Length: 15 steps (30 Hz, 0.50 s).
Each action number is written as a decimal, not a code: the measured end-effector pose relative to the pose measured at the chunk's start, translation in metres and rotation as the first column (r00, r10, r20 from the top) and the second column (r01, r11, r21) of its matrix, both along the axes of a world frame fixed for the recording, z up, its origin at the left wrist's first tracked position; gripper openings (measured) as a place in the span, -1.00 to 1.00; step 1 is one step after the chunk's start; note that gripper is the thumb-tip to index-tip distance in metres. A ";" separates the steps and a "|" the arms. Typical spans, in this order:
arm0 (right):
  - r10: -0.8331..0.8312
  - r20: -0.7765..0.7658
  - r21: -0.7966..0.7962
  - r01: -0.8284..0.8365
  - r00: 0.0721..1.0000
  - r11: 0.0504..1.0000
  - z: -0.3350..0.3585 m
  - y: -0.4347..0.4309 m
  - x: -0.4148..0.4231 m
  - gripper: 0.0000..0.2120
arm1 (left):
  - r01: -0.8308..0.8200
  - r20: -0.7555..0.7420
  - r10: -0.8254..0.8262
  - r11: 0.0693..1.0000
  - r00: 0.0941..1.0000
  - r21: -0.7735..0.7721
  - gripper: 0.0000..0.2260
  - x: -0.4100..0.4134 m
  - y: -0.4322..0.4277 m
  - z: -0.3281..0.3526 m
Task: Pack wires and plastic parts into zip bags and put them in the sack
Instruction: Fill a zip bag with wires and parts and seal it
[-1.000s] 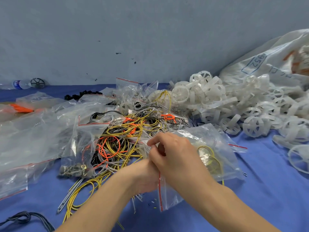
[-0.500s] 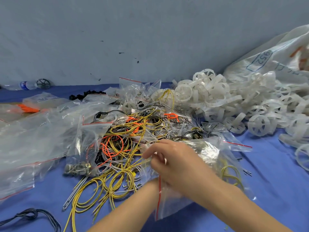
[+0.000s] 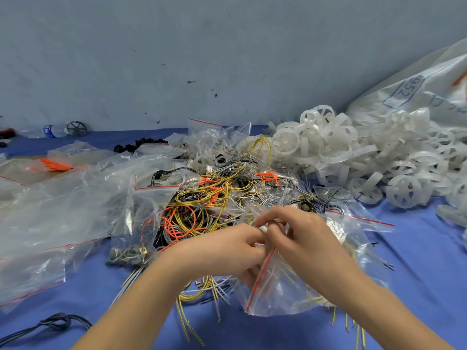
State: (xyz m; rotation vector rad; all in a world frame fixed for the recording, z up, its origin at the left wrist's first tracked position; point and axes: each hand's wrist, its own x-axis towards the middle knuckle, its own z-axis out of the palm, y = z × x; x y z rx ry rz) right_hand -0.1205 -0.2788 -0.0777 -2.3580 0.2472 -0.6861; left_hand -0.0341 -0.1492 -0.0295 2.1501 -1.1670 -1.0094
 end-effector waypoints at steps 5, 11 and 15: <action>0.120 0.020 0.001 -0.120 0.993 0.993 0.004 0.000 -0.001 -0.86 | -0.106 -0.246 0.082 0.991 0.966 -0.085 -0.69 0.034 0.020 0.006; 0.074 0.055 0.120 -0.080 0.996 0.990 0.018 -0.023 0.001 -0.81 | -0.302 0.045 0.354 0.849 0.934 -0.433 -0.81 0.064 -0.004 0.005; -0.044 0.062 0.155 0.034 0.997 0.987 0.020 -0.046 0.000 -0.81 | -0.135 0.539 0.322 0.924 0.778 -0.357 -0.78 0.078 -0.072 -0.008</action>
